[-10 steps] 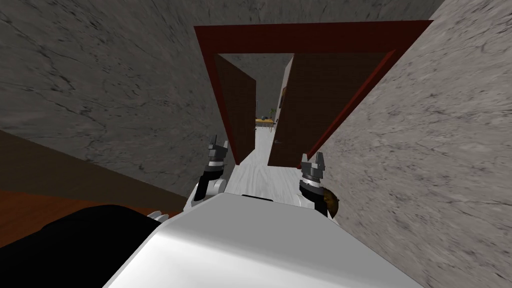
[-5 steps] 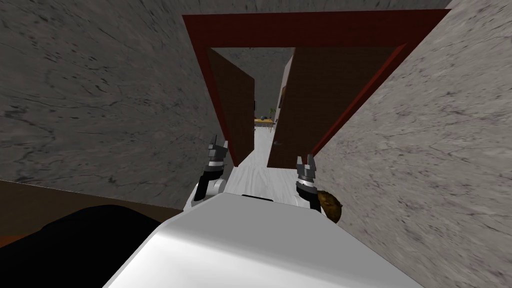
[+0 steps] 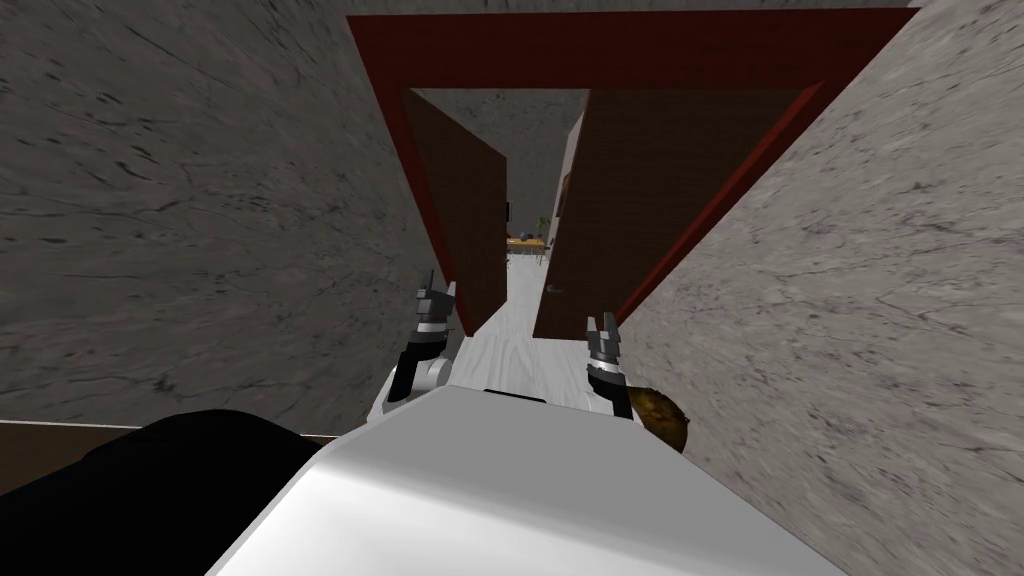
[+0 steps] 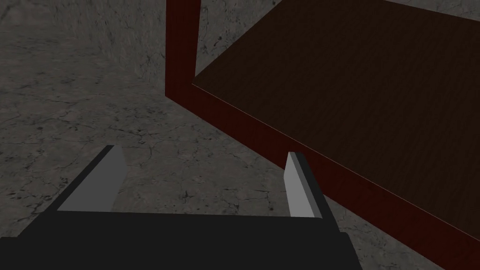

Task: Push the door open

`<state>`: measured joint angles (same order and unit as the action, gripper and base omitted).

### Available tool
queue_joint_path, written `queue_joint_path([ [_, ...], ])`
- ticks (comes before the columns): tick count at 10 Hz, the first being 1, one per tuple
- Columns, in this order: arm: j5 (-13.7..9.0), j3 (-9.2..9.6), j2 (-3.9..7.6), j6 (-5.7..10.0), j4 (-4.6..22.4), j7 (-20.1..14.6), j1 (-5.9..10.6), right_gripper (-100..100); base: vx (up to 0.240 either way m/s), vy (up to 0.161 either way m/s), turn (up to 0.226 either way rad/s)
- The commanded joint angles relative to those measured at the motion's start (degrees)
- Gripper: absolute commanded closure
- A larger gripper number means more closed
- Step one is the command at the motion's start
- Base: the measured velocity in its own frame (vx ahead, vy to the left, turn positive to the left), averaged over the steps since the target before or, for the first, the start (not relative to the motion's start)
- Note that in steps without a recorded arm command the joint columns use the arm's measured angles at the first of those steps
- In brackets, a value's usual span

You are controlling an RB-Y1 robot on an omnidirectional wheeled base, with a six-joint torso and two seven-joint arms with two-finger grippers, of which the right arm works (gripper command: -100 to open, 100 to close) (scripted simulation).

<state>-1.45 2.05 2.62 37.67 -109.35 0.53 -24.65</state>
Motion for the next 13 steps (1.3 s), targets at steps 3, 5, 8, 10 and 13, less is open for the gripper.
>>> queue_joint_path([
  [3, 0.9, 0.64, 0.34, 0.47, 4.6, -0.5, 1.04, -100, 0.096, -0.034, -0.012],
  [5, 1.4, 0.89, 0.59, 0.75, 7.3, -0.9, 1.67, -100, 0.103, -0.023, -0.015],
  [8, 2.1, 1.27, 0.91, 1.17, 11.4, -1.5, 2.64, -100, 0.103, -0.031, -0.013],
  [10, 2.6, 1.52, 1.07, 1.46, 14.1, -1.9, 3.28, -100, 0.104, -0.029, -0.012],
  [13, 3.3, 1.90, 1.23, 1.89, 18.3, -2.5, 4.26, -100, 0.101, -0.031, -0.015],
])
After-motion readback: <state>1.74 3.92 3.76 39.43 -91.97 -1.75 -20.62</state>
